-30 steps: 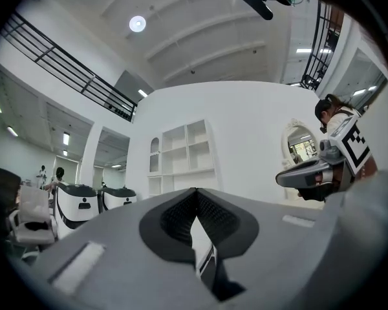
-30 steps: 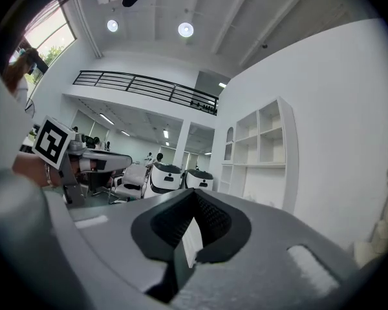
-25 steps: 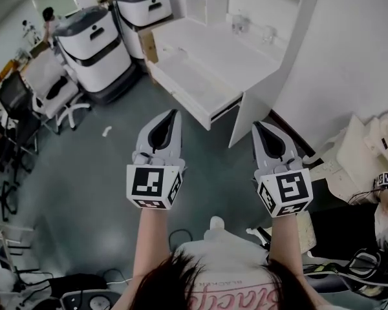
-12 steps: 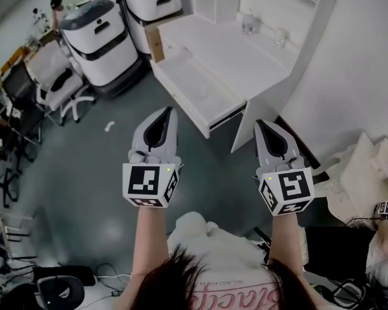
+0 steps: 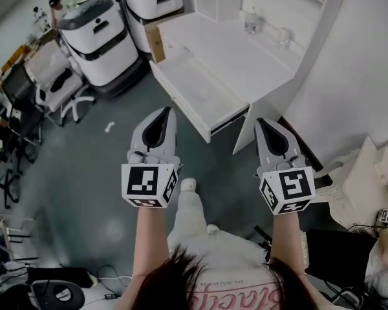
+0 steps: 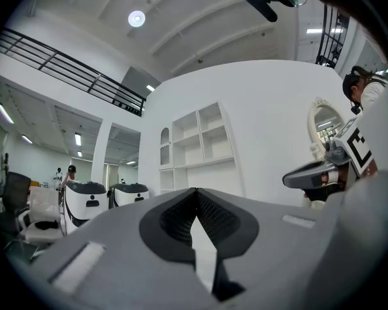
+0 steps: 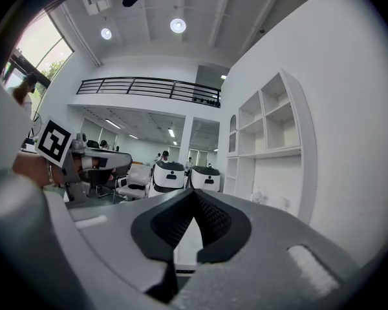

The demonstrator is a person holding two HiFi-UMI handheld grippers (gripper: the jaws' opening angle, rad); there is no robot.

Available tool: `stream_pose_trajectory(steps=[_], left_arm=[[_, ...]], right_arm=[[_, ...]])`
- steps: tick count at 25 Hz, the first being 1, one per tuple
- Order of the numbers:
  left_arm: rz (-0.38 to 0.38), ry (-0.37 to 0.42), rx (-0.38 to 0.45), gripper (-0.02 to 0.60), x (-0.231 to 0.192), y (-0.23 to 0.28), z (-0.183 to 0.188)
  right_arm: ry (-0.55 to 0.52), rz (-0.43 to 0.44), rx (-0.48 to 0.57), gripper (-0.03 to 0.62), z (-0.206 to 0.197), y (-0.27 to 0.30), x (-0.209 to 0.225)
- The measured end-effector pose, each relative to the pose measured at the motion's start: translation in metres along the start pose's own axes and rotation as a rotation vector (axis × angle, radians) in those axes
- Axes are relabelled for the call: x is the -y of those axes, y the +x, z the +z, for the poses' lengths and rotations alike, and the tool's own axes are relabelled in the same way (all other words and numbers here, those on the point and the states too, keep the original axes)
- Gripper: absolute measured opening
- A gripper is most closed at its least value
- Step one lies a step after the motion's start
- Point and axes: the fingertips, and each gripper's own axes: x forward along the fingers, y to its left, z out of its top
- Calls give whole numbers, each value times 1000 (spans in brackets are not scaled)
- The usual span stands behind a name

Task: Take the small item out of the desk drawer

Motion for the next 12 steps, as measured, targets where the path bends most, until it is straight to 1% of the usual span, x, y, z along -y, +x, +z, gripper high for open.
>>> stream_pose_trajectory(steps=[4,12], left_arm=[[-7,-2,0,14,-8,20,-6],[-41,-19,9,14,-45,82,-18]], right_arm=[[-9,-4,-4,2,-3,20,8],[-14,-42,-24,2,-7,82,25]])
